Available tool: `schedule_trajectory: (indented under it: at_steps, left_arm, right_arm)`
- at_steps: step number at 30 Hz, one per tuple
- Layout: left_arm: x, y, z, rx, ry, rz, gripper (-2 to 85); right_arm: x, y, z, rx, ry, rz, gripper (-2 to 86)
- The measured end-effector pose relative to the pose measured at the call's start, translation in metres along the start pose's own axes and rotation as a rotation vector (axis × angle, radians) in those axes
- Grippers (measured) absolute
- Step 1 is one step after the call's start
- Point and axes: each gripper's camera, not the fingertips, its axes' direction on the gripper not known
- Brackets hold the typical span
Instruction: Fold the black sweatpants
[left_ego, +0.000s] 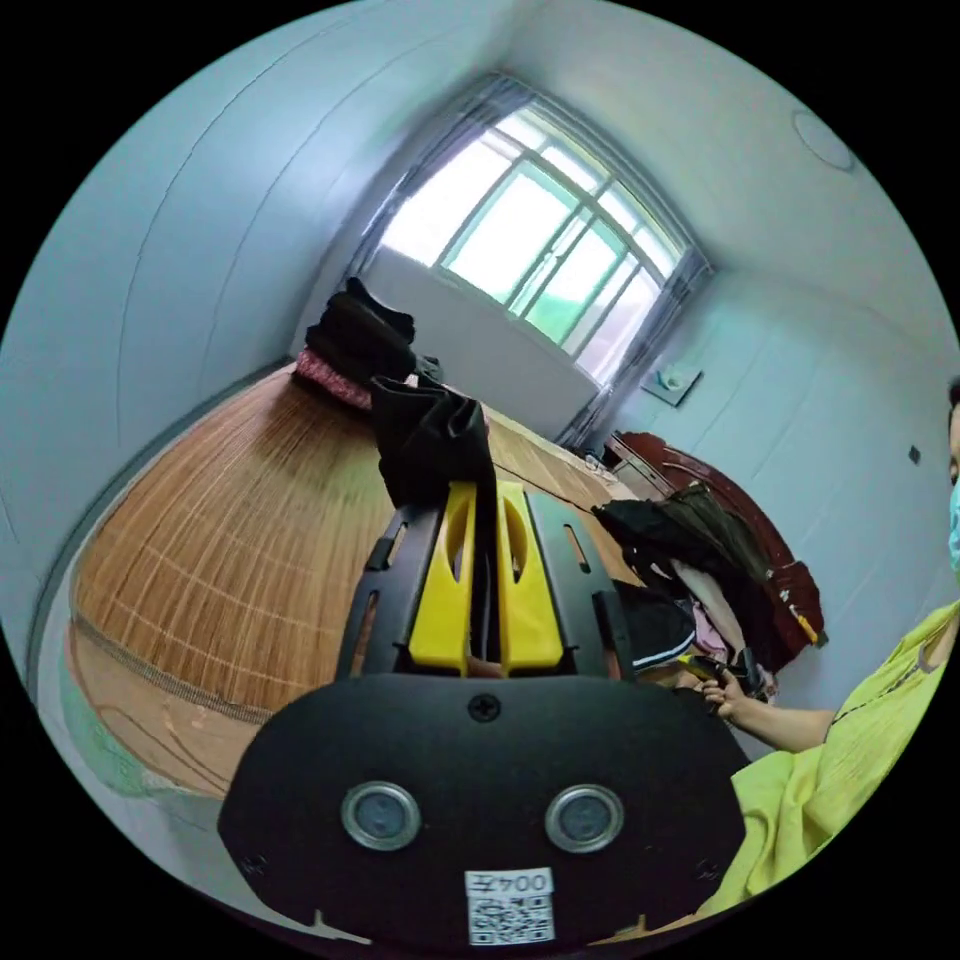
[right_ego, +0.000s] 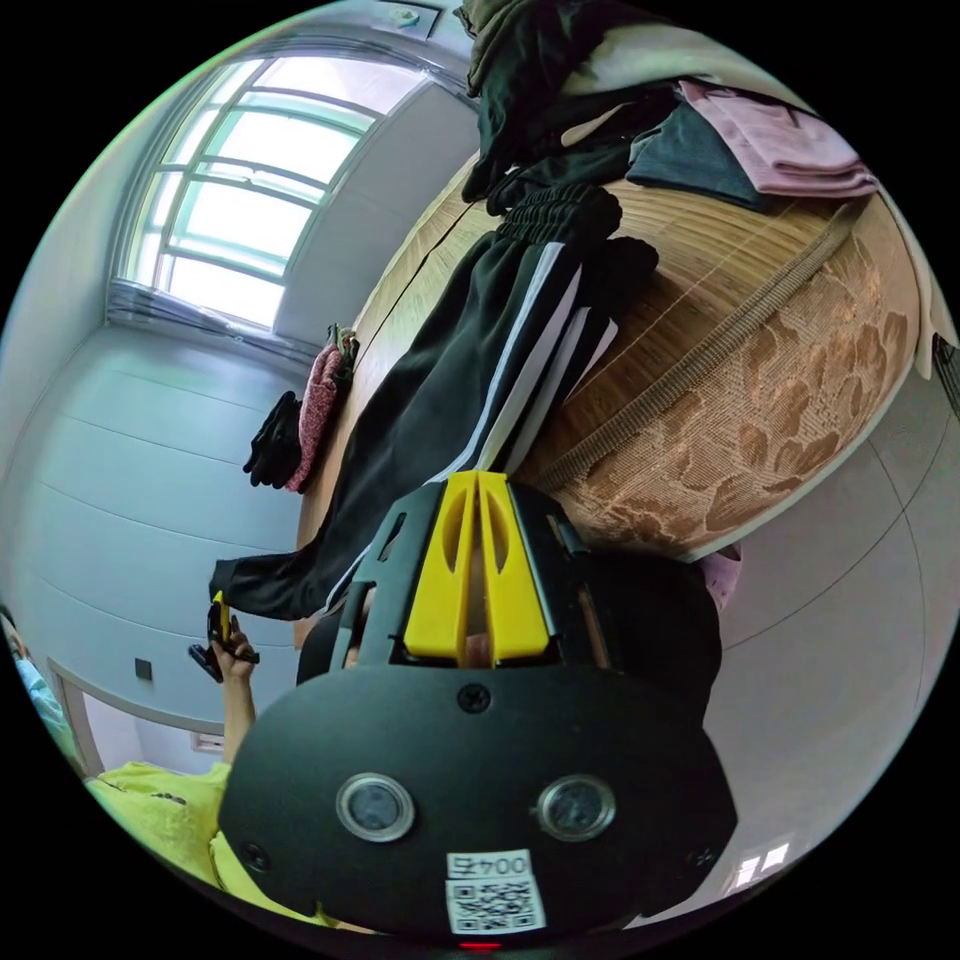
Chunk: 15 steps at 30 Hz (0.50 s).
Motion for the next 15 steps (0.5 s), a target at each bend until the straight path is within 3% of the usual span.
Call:
schedule_trajectory:
  at_steps: [8, 10, 15]
  left_arm:
    - [0.223, -0.033, 0.100, -0.154, -0.058, 0.391, 2.8]
    - [0.288, -0.016, 0.148, -0.248, -0.087, 0.540, 2.9]
    - [0.361, 0.070, 0.275, -0.466, -0.122, 0.721, 4.0]
  right_arm:
    - [0.002, 0.003, -0.011, 0.022, -0.059, -0.003, -0.7]
    - [0.002, 0.004, -0.013, 0.029, -0.072, 0.003, -0.8]
    - [-0.003, 0.009, -0.016, 0.049, -0.103, 0.010, -0.7]
